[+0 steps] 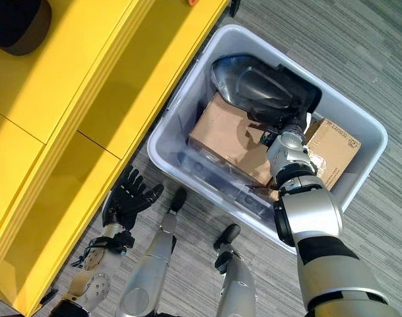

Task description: Move parts from the plastic box to the shelf.

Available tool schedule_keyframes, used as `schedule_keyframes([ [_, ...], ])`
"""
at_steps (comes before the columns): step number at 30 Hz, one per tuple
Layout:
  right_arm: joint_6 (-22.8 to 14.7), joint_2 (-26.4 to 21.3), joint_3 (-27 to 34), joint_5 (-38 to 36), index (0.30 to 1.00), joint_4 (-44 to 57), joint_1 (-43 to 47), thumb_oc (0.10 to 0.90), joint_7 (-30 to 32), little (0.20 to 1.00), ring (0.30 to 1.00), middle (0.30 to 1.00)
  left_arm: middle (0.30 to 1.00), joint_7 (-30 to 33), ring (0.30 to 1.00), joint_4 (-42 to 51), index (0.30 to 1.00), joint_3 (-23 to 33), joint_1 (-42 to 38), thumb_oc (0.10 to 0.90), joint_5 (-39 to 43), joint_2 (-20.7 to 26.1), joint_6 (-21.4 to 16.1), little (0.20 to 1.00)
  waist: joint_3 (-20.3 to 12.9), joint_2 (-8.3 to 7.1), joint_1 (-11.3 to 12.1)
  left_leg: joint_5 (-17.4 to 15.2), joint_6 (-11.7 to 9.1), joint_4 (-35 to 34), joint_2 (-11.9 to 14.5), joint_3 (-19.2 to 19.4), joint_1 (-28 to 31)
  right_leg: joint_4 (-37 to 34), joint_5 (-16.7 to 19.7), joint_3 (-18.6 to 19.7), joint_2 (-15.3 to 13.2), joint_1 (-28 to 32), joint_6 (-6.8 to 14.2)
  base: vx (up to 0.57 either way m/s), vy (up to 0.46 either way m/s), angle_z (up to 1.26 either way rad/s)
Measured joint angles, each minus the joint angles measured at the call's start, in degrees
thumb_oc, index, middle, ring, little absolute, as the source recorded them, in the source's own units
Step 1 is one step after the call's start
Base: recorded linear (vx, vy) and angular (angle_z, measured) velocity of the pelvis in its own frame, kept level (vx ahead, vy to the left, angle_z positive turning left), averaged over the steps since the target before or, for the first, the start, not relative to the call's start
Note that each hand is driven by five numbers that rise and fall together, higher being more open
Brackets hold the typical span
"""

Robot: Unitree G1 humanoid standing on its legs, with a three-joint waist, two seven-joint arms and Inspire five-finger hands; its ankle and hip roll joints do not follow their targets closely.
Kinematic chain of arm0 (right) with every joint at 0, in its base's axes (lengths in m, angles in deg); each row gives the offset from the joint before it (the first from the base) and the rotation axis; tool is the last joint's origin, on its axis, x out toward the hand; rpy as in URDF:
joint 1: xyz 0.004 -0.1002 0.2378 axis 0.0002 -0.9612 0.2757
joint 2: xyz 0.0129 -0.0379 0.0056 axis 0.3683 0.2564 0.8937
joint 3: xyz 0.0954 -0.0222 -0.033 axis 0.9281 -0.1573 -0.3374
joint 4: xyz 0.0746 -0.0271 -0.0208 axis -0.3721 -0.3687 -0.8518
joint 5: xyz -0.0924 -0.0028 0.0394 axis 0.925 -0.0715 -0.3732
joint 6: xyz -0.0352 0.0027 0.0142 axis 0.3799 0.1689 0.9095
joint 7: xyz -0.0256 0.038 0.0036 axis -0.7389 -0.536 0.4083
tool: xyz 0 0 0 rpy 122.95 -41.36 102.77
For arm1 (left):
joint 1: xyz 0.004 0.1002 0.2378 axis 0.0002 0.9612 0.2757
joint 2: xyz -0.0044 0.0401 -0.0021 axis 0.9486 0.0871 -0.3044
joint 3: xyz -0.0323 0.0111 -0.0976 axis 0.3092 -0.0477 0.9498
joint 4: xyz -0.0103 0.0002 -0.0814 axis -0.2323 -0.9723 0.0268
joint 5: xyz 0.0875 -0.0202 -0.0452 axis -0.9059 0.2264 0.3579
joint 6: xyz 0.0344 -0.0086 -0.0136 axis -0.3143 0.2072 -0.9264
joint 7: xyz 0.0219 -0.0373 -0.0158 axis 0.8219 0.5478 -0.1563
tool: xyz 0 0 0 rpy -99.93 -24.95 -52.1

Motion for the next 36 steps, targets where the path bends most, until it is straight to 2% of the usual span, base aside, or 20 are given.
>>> schedule_keyframes([
  [3,-3.9,3.3,3.3,-8.2,1.000,0.0,-0.1,0.900,2.6,1.000,1.000,1.000,1.000,1.2,1.000,-1.0,1.000,-0.8,-1.1,0.900,0.0,-0.1,0.5,1.000,0.0,0.07,-0.1,-0.3,-0.2,0.0,0.1,0.0,1.1,-1.0,0.0,-0.1,0.3,1.6,0.0,0.00,0.000,0.00],
  [7,-8.6,5.8,3.5,-15.1,1.000,1.5,-0.8,0.900,3.9,1.000,1.000,1.000,1.000,2.3,1.000,-1.2,1.000,-2.2,-2.4,0.900,0.1,-0.1,1.1,1.000,0.0,0.25,-0.3,-0.3,-0.2,0.0,0.3,0.2,1.4,-1.1,0.1,0.0,0.6,1.8,-0.1,0.00,0.009,-0.02],
  [13,-12.0,10.2,3.5,-17.7,1.000,2.2,-2.3,0.900,5.6,1.000,1.000,1.000,1.000,2.5,1.000,-1.6,1.000,-3.0,-2.3,0.900,0.1,-0.1,1.1,1.000,-0.1,0.46,-0.8,-1.4,-0.7,0.0,0.3,0.4,3.0,-1.5,0.2,0.1,0.6,3.5,-0.1,0.00,0.007,-0.01],
  [14,-14.2,13.0,3.0,-17.7,1.000,5.8,-4.0,0.900,6.8,1.000,1.000,1.000,1.000,4.1,1.000,-2.2,1.000,-2.9,-2.3,0.900,0.3,-0.2,1.1,1.000,-0.1,0.47,-1.7,-1.6,-0.4,0.2,0.3,0.7,3.0,-1.6,0.3,0.4,0.5,3.5,-0.1,-0.01,0.032,-0.08],
  [19,-15.7,15.4,-1.2,-17.3,1.000,12.9,-7.9,0.900,8.8,1.000,1.000,1.000,1.000,5.3,1.000,-3.4,1.000,-2.5,-2.4,0.900,2.2,-0.6,1.2,1.000,-0.1,0.47,-2.2,-1.6,0.0,0.6,0.4,1.3,3.1,-1.8,0.4,1.0,0.7,3.4,-0.2,-0.02,0.023,-0.07],
  [24,-16.2,18.4,-2.7,-16.4,1.000,16.1,-9.7,0.900,9.3,1.000,1.000,1.000,1.000,6.3,1.000,-3.5,1.000,-1.9,-2.5,0.900,2.2,-0.6,1.1,1.000,-0.1,0.46,-2.4,-1.8,-0.2,1.2,1.2,1.6,3.2,-1.8,0.4,1.3,1.5,3.5,-0.4,-0.01,0.018,-0.06],
  [29,-16.4,22.8,-5.4,-16.4,1.000,25.7,-16.3,0.900,10.2,1.000,1.000,1.000,1.000,7.5,1.000,-3.5,1.000,-1.4,-2.2,0.900,2.2,-1.2,1.1,1.000,-0.1,0.41,-3.1,-2.0,-0.4,1.3,1.6,2.3,3.6,-1.7,0.5,2.0,1.8,3.6,-0.5,0.00,0.016,-0.07],
  [30,-16.3,24.7,-7.8,-16.4,1.000,31.0,-20.3,0.900,10.7,1.000,1.000,1.000,1.000,8.6,1.000,-3.5,1.000,-0.8,-1.8,0.900,2.2,-1.5,1.2,1.000,-0.1,0.41,-3.2,-2.1,-0.4,1.3,1.7,2.8,4.0,-1.6,0.5,2.5,1.8,3.6,-0.5,-0.01,0.016,-0.12],
  [33,-15.9,26.7,-11.9,-16.5,1.000,37.8,-25.4,0.900,11.1,1.000,1.000,1.000,1.000,9.2,1.000,-3.5,1.000,1.1,-1.5,0.900,2.1,-2.4,1.1,1.000,-0.1,0.35,-3.2,-2.2,-0.5,1.5,1.8,2.8,3.9,-1.6,0.6,2.6,2.0,3.6,-0.6,0.00,0.005,-0.03],
  [34,-14.6,28.5,-14.9,-16.5,1.000,39.4,-27.4,0.900,10.8,1.000,1.000,1.000,1.000,10.0,1.000,-3.5,1.000,1.7,-1.2,0.900,2.1,-2.5,1.1,1.000,-0.1,0.33,-3.3,-2.4,-0.5,1.7,2.0,2.8,3.9,-1.6,0.5,2.7,2.1,3.6,-0.6,0.00,0.000,0.00],
  [36,-13.8,28.8,-18.7,-16.7,1.000,41.0,-29.1,0.900,11.0,1.000,1.000,1.000,1.000,10.7,1.000,-3.3,1.000,1.9,-1.0,0.900,1.7,-2.6,1.1,1.000,-0.1,0.23,-3.1,-2.6,-0.5,1.7,2.0,2.8,3.9,-1.5,0.5,2.6,2.2,3.6,-0.6,0.00,0.000,0.00],
])
